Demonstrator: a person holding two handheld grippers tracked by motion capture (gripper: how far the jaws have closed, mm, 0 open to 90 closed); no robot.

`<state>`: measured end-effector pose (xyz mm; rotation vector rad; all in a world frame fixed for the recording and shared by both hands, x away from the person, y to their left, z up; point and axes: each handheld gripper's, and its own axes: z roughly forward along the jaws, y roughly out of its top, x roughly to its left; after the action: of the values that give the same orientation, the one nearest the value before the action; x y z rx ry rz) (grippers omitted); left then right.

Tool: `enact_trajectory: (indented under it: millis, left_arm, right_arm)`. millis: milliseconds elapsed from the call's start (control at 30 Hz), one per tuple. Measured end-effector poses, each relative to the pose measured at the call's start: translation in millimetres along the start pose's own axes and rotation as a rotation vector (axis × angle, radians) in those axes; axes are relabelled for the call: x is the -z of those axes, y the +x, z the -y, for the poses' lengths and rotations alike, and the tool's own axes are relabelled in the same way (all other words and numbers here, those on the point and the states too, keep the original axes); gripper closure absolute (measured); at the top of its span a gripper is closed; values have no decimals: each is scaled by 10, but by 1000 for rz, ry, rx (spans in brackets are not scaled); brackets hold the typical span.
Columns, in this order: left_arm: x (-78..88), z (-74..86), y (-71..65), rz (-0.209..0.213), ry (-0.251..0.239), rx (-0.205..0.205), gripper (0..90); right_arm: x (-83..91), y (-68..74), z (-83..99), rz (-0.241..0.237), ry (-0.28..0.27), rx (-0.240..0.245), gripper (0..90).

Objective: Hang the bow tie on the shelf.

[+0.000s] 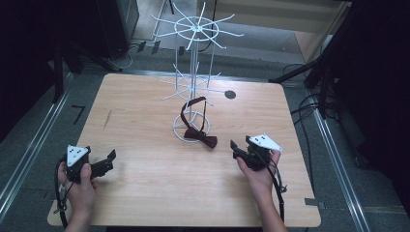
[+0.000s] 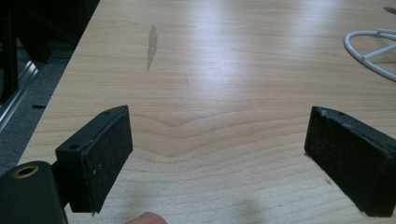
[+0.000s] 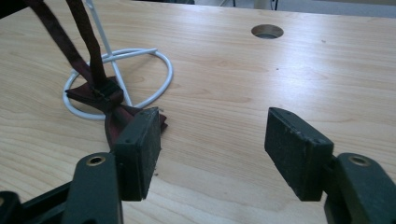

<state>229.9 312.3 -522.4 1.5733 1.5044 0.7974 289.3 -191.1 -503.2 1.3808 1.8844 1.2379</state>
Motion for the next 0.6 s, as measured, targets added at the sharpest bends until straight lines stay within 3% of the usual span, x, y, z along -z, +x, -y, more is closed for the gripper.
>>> enact_trajectory:
  millis: [600]
  left_arm:
    - [2, 1, -5, 3, 1, -2, 83]
  right_arm:
    - [232, -333, 207, 37, 22, -29, 289]
